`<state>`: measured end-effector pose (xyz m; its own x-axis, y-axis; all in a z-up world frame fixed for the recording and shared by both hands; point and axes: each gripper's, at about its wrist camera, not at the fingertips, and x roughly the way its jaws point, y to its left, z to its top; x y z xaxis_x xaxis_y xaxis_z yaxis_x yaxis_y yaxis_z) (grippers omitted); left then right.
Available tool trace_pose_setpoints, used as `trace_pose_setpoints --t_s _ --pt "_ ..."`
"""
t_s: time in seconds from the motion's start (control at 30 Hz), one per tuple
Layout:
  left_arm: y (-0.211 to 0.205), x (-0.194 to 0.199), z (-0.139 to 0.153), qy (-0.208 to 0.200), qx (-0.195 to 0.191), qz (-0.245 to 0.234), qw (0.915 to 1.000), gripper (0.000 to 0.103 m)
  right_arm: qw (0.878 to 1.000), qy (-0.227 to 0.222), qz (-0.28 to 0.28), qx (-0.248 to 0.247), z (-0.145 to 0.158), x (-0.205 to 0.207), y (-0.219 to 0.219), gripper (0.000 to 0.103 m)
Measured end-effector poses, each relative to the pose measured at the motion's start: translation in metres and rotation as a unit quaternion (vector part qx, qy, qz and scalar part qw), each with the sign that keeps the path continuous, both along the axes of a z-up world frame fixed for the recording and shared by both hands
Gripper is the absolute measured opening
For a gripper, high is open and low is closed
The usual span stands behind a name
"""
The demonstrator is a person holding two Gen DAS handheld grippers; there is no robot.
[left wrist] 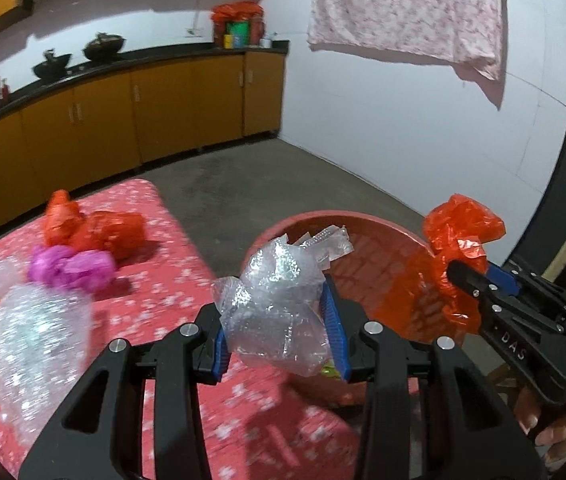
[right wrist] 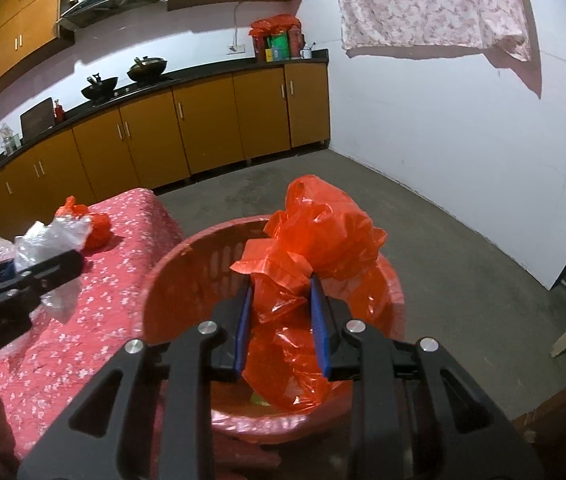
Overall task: Collect trash
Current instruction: 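Carry both bags over the orange basket and open both tools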
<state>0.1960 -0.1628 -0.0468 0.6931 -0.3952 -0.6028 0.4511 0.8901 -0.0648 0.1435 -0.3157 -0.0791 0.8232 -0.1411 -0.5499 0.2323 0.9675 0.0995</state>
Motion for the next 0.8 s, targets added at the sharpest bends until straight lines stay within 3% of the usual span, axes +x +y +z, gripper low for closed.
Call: trace_pose_setpoints --t_s 0.5,0.6,0.8 --pt "-0.040 0.031 -0.024 0.034 0.011 -0.037 0.9987 0.040 1.000 0.002 -0.004 0.025 -0.010 0.025 -0.026 0.027" --pt "-0.046 0.035 -0.027 0.036 0.014 -0.041 0.9984 0.040 1.000 -0.003 0.001 0.027 -0.010 0.026 -0.026 0.031" --pt "-0.044 0.043 -0.031 0.047 0.002 -0.035 0.9983 0.058 0.999 -0.015 -0.004 0.030 -0.007 0.024 -0.033 0.042"
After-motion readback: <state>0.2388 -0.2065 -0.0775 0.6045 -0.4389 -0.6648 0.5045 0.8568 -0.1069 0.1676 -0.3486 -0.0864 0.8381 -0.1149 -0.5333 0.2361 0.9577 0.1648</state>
